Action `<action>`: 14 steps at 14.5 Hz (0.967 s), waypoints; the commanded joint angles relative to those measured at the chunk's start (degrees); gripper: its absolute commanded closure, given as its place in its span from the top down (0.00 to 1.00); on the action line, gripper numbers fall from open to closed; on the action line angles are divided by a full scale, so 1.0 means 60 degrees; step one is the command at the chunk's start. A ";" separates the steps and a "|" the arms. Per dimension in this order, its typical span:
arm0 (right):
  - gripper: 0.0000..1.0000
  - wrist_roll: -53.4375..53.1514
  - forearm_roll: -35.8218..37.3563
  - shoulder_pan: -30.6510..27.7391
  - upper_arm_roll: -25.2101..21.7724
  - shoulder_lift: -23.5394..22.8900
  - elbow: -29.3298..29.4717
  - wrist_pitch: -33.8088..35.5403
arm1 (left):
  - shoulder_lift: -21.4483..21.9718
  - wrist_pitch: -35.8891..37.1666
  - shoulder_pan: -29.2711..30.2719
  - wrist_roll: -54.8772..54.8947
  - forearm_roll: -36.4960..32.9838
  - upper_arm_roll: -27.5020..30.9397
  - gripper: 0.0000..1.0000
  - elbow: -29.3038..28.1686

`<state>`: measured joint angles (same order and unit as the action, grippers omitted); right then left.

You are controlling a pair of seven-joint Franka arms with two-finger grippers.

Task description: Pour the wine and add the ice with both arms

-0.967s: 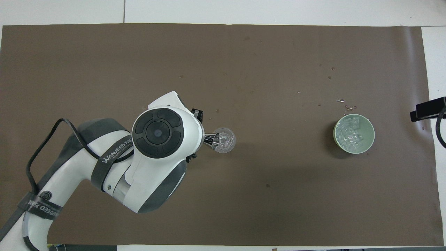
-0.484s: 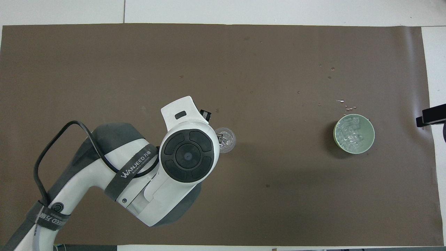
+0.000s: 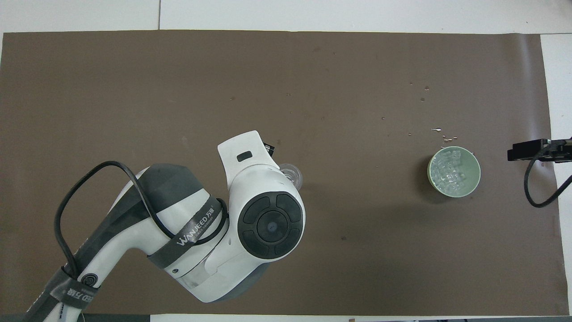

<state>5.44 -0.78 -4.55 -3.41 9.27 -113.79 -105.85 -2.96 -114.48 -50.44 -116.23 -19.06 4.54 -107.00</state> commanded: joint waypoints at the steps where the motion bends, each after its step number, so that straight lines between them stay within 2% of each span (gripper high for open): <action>1: 0.92 0.0834 -0.0205 -0.0033 -0.0002 0.0011 -0.1131 -0.1150 | -0.0077 0.0183 -0.0148 -0.0345 -0.0309 0.0078 0.00 0.0210; 4: 0.79 0.1156 -0.0674 -0.0018 -0.0002 -0.0635 -0.1584 -0.2072 | -0.0063 0.0315 -0.0119 -0.0345 -0.0222 0.0049 0.00 0.0357; 5: 0.69 0.1173 -0.0675 0.0011 0.0012 -0.0680 -0.1906 -0.2583 | 0.0039 0.0301 -0.0047 -0.0258 -0.0134 0.0063 0.00 0.0343; 8: 0.52 0.1377 -0.0675 0.0201 0.0012 -0.0913 -0.2567 -0.3697 | 0.0157 0.0009 0.0464 0.0079 0.1486 0.0166 0.00 0.0343; 11: 0.51 0.1305 -0.0690 0.0464 0.0012 -0.1192 -0.2787 -0.4345 | 0.0143 -0.0285 0.1460 0.1584 0.3493 0.0166 0.00 0.0255; 14: 0.51 0.1466 -0.0690 0.0421 0.0012 -0.1485 -0.3036 -0.5149 | 0.0128 -0.0125 0.2732 0.3822 0.5499 0.0166 0.00 0.0211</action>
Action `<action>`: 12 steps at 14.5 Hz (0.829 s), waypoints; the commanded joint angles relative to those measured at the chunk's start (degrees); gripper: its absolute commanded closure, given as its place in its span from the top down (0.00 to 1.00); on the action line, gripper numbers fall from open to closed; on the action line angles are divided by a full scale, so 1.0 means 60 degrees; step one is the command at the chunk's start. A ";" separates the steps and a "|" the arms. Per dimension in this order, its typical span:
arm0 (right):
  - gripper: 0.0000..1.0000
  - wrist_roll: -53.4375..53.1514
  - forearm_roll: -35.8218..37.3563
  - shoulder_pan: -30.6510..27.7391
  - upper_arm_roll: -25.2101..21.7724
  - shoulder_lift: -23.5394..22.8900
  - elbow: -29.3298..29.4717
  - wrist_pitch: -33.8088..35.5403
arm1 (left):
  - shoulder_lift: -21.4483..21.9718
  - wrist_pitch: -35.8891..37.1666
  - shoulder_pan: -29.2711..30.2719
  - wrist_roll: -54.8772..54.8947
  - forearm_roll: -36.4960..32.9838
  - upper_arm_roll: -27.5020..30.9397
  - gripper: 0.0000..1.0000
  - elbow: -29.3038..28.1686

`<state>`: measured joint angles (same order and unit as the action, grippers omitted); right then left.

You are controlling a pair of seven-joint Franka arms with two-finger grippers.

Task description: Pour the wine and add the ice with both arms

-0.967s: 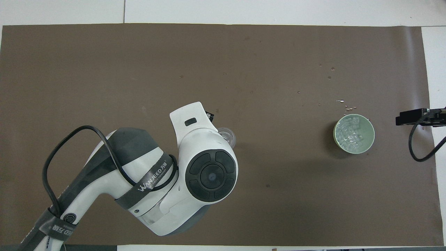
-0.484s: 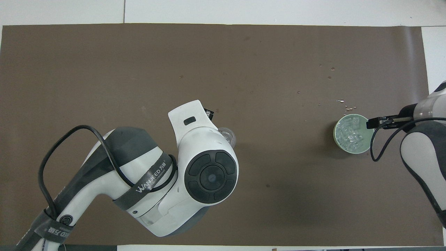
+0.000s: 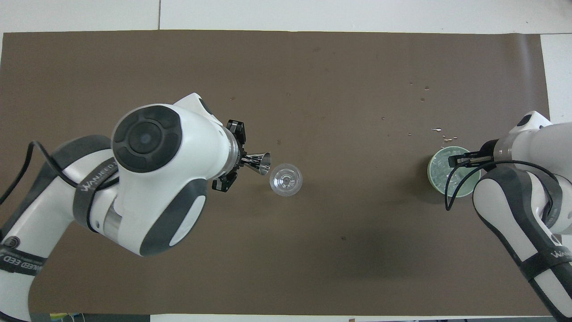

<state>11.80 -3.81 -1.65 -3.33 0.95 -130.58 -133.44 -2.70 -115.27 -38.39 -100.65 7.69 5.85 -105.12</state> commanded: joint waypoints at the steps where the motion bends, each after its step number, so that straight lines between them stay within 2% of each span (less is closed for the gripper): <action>1: 0.51 0.0421 -0.0185 -0.0077 -0.0002 -0.0114 -0.0368 -0.0626 | 0.0084 0.0022 0.1193 0.1741 0.1773 -0.0052 0.00 -0.0160; 3: 0.51 0.0479 -0.0185 -0.0135 -0.0002 -0.0129 -0.0530 -0.0641 | 0.0113 0.0023 0.2131 0.2780 0.3150 -0.0052 0.00 -0.0320; 6: 0.51 0.0538 -0.0185 -0.0121 -0.0002 -0.0070 -0.0720 -0.0612 | 0.0507 -0.0036 0.3405 0.4042 0.4646 -0.0052 0.00 -0.1168; 8: 0.51 0.0553 -0.0185 -0.0136 -0.0002 -0.0041 -0.0794 -0.0612 | 0.0451 0.0008 0.4285 0.4964 0.5949 -0.0052 0.00 -0.1492; 10: 0.51 0.0553 -0.0185 -0.0136 -0.0002 0.0018 -0.0969 -0.0612 | 0.0145 0.0022 0.5192 0.6732 0.7398 -0.0052 0.00 -0.2019; 12: 0.51 0.0582 -0.0185 -0.0165 -0.0016 0.0047 -0.1072 -0.0612 | -0.0557 0.0459 0.6057 0.8085 0.8252 -0.0052 0.00 -0.2065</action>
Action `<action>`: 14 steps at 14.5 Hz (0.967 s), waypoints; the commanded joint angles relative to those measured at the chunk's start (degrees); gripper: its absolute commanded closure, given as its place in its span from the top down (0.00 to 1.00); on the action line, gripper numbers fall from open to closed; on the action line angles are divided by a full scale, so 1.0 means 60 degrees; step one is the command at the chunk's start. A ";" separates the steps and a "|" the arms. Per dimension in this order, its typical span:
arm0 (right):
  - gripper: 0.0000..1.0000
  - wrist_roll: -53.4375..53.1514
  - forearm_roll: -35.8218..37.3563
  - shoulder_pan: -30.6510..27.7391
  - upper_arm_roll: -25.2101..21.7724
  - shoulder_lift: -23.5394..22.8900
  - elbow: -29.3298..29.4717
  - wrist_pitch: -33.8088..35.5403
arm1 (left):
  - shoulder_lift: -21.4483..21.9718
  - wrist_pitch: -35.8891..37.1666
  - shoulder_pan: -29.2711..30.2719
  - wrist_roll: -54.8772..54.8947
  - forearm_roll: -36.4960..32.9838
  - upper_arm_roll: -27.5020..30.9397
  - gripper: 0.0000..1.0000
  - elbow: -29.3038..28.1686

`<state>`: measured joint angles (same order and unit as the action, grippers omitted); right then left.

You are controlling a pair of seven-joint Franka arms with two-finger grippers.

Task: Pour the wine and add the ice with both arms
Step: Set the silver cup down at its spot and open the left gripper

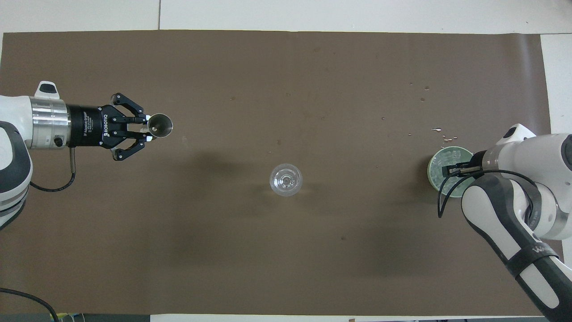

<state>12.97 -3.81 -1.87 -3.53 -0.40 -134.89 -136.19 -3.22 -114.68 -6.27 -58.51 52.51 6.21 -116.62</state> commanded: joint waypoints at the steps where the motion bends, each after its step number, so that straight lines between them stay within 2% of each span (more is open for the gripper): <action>1: 0.51 0.0387 -0.0185 -0.0128 0.0017 0.0285 -0.0427 -0.0168 | -0.0750 0.0494 0.1013 0.1094 0.1103 -0.0112 0.00 -0.0047; 2: 0.51 0.0401 -0.0185 -0.0201 0.0017 0.0300 -0.0442 -0.0154 | -0.1116 0.0828 0.1335 0.1094 0.1513 -0.0126 0.00 0.0215; 4: 0.51 0.0664 -0.0185 -0.0377 0.0017 0.0315 -0.0442 -0.0168 | -0.2359 0.2160 0.2155 0.1356 0.2435 -0.0126 0.00 0.1064; 6: 0.50 0.0767 -0.0185 -0.0538 0.0032 0.0315 -0.0442 -0.0183 | -0.2977 0.2559 0.2639 0.1620 0.3228 -0.0112 0.00 0.1301; 9: 0.49 0.0709 -0.0185 -0.0495 0.0032 0.0315 -0.0443 -0.0168 | -0.3431 0.2618 0.3021 0.1636 0.4663 -0.0112 0.00 0.1272; 14: 0.49 0.0665 -0.0200 -0.0421 0.0046 0.0330 -0.0457 -0.0168 | -0.3770 0.2342 0.3286 0.1636 0.4886 -0.0083 0.00 0.1243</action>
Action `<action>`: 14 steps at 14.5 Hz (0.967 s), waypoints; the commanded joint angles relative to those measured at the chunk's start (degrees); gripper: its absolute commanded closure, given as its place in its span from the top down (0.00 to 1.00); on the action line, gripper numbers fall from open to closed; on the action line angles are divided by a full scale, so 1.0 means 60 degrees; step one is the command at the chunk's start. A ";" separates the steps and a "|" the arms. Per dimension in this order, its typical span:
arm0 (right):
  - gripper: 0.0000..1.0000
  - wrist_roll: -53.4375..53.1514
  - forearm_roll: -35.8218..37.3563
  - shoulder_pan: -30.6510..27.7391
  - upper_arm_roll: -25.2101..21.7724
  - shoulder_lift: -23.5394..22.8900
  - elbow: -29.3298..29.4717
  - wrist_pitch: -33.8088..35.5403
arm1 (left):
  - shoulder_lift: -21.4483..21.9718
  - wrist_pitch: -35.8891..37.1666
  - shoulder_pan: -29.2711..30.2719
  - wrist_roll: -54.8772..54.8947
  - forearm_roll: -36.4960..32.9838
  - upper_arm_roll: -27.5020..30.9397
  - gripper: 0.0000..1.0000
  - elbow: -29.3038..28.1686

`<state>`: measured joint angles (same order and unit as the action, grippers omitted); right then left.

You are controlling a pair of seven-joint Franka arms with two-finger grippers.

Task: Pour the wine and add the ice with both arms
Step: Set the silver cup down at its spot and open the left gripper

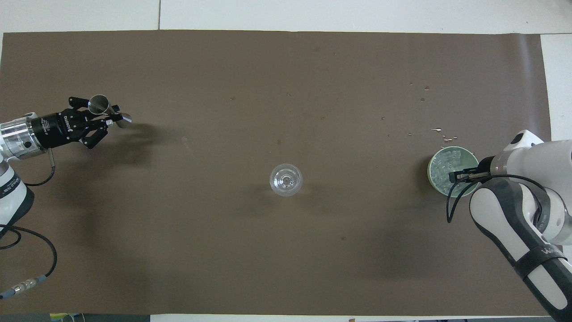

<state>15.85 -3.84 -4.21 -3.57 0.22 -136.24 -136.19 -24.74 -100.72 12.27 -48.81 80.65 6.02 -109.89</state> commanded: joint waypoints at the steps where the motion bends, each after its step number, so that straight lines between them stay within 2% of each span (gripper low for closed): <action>1: 0.49 0.0186 -0.0195 -0.0031 0.0053 0.0228 -0.0234 -0.0153 | -0.0212 -0.0175 0.0225 0.0020 0.0182 -0.0051 0.00 0.0078; 7: 0.45 0.0186 -0.0254 -0.0031 0.0053 0.0257 -0.0409 -0.0167 | -0.0169 -0.0513 0.0372 0.0136 0.0211 -0.0080 0.00 -0.0653; 9: 0.44 0.0186 -0.0342 -0.0017 0.0053 0.0301 -0.0424 -0.0182 | -0.0125 -0.0514 0.0444 0.0735 0.0385 -0.0080 0.00 -0.0961; 11: 0.38 0.0186 -0.0357 -0.0002 0.0053 0.0301 -0.0424 -0.0182 | -0.0096 -0.0499 0.0474 0.1000 0.0416 -0.0080 0.00 -0.1138; 13: 0.26 0.0186 -0.0371 0.0027 0.0053 0.0301 -0.0424 -0.0182 | -0.0066 -0.0441 0.0489 0.1030 0.0416 -0.0051 0.00 -0.1212; 14: 0.21 0.0186 -0.0371 0.0027 0.0053 0.0301 -0.0409 -0.0182 | -0.0066 -0.0382 0.0518 0.1030 0.0401 -0.0051 0.93 -0.1212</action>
<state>15.85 -5.01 -4.06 -3.38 0.50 -137.06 -136.20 -26.34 -102.90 14.64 -43.79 81.81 6.06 -115.71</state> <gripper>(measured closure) 0.665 0.784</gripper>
